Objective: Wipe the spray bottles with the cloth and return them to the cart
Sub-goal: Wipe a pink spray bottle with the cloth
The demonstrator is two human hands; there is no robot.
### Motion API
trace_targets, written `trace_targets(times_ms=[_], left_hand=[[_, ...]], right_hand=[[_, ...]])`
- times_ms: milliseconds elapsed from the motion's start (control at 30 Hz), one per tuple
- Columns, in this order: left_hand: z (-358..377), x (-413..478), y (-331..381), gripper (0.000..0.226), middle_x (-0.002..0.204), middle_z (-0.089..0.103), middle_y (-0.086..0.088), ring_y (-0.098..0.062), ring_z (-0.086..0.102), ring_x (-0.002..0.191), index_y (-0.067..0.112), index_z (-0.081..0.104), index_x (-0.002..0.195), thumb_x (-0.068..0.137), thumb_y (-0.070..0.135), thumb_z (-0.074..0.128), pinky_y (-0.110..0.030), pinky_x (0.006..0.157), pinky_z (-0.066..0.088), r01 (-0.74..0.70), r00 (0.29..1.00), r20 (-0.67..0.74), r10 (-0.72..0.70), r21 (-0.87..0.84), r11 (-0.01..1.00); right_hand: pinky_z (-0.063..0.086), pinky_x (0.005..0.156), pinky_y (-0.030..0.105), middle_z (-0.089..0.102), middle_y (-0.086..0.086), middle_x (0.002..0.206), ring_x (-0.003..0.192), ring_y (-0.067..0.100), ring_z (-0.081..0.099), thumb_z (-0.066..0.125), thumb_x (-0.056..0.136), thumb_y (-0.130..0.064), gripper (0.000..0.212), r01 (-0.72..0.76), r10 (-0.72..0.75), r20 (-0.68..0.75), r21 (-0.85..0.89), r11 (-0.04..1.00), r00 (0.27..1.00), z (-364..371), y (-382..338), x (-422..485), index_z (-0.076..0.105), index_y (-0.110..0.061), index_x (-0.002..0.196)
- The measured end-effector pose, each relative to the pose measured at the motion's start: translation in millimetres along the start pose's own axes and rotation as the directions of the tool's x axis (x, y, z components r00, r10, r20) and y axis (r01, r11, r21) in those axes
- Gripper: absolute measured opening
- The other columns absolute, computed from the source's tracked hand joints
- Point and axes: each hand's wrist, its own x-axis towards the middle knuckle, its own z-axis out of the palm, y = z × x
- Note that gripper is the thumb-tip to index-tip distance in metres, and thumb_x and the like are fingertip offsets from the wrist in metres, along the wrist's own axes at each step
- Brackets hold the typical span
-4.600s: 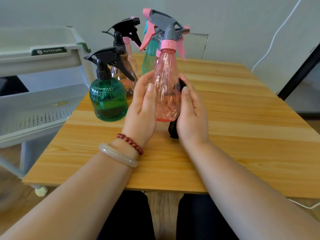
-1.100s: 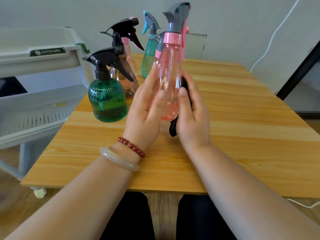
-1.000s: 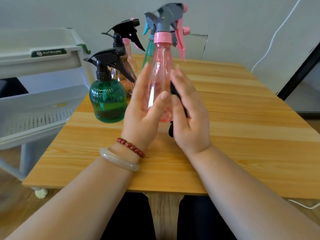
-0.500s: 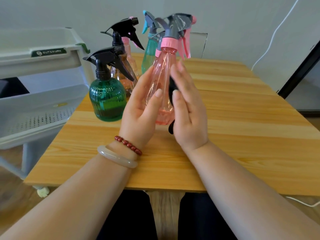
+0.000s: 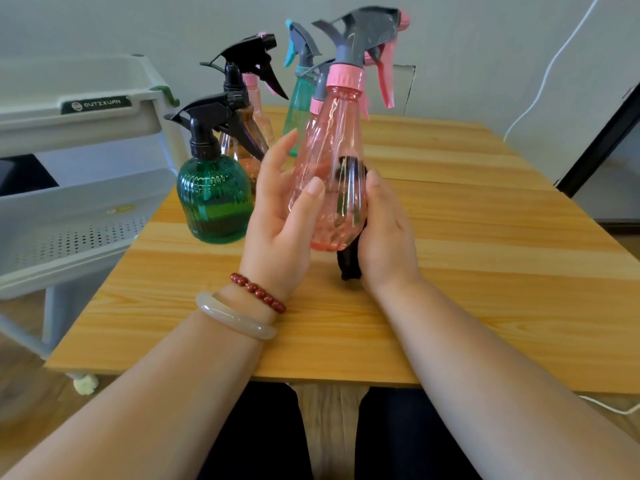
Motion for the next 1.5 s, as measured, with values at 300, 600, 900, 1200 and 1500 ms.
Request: trace_targets(times_ms=[300, 600, 900, 1200, 1500], left_hand=[[0.0, 4.1, -4.5, 0.053, 0.154, 0.037, 0.002, -0.007, 0.034, 0.142, 0.022, 0.026, 0.15, 0.1, 0.033, 0.04, -0.032, 0.116, 0.033, -0.041, 0.998, 0.05, 0.034, 0.137, 0.99], [-3.2, 3.3, -3.4, 0.067, 0.151, 0.041, -0.013, -0.017, 0.041, 0.14, -0.002, 0.027, 0.15, 0.094, 0.026, 0.052, -0.036, 0.114, 0.037, -0.042, 0.997, 0.063, 0.037, 0.077, 0.996], [-2.4, 3.8, -3.7, 0.06, 0.148, 0.046, -0.007, -0.015, 0.045, 0.137, 0.003, 0.03, 0.15, 0.096, 0.021, 0.052, -0.037, 0.113, 0.039, 0.005, 0.998, 0.069, -0.009, 0.065, 0.998], [0.5, 2.4, -0.2, 0.052, 0.145, 0.045, 0.001, -0.012, 0.044, 0.137, 0.018, 0.031, 0.144, 0.095, 0.027, 0.048, -0.037, 0.112, 0.04, -0.046, 0.999, 0.016, 0.045, 0.023, 0.999], [1.6, 2.1, -1.9, 0.056, 0.143, 0.049, -0.004, -0.013, 0.046, 0.135, 0.011, 0.035, 0.144, 0.093, 0.03, 0.05, -0.032, 0.11, 0.041, -0.021, 0.999, 0.028, 0.02, 0.053, 0.998]], right_hand=[[0.033, 0.114, 0.023, 0.046, -0.006, 0.143, 0.137, 0.002, 0.04, 0.037, 0.105, -0.017, 0.042, 0.286, -0.289, 0.014, -0.213, 0.934, 0.957, -2.2, -1.7, -1.4, 0.04, -0.011, 0.146], [0.028, 0.119, 0.036, 0.04, 0.016, 0.152, 0.145, 0.026, 0.033, 0.036, 0.103, -0.011, 0.042, 0.398, -0.376, 0.137, -0.221, 0.89, 0.916, -2.9, 1.5, 0.5, 0.043, 0.0, 0.143], [0.025, 0.12, 0.034, 0.036, 0.007, 0.151, 0.146, 0.024, 0.03, 0.038, 0.102, -0.008, 0.041, 0.47, -0.432, 0.194, -0.261, 0.843, 0.881, -4.1, 5.2, 1.0, 0.042, -0.004, 0.143], [0.027, 0.119, 0.05, 0.038, 0.026, 0.15, 0.145, 0.033, 0.031, 0.035, 0.101, -0.01, 0.041, 0.558, -0.509, 0.233, -0.272, 0.784, 0.829, -4.0, 1.6, -2.0, 0.039, 0.0, 0.141], [0.03, 0.115, 0.025, 0.043, 0.005, 0.147, 0.141, 0.012, 0.038, 0.034, 0.104, -0.012, 0.041, 0.327, -0.317, 0.08, -0.194, 0.925, 0.945, -4.2, -1.2, -4.2, 0.042, -0.004, 0.143]])
